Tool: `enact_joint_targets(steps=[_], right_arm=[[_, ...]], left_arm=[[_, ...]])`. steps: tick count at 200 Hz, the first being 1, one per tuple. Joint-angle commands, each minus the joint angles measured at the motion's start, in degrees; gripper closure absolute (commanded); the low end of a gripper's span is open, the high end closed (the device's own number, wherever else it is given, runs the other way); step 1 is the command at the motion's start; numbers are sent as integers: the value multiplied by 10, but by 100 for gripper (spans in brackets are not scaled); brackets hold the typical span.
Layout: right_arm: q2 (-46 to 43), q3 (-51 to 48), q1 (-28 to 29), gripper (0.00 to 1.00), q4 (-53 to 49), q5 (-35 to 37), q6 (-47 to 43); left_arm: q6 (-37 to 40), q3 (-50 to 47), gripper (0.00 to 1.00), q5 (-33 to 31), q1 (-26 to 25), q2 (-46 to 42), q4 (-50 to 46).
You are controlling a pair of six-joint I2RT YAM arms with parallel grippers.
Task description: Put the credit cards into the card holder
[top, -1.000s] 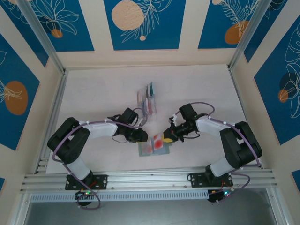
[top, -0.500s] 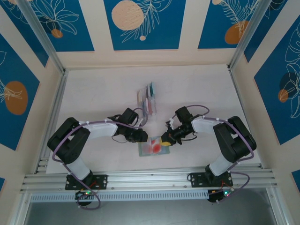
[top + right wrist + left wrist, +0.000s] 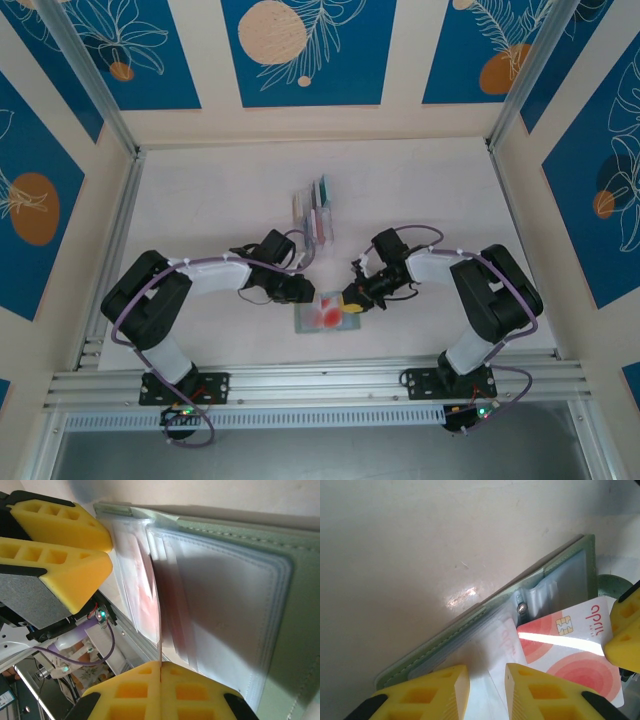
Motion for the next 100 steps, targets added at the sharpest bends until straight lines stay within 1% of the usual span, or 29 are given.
enact_joint_targets(steps=[1,43,74,100], right_arm=[[-1,0,10,100,20,12,1],[-37,-11,9,100,34,27,4],[-37,-8,4,100,42,28,2],[-39,-10,1,100,52,22,3]], left_arm=[[16,-12,72,-55,-2,20,-68],[36,-5,72,-86,0,-1,-98],[59,7,71,-67,0,-44,-104],[58,17,70,-61,-3,-90,-110]])
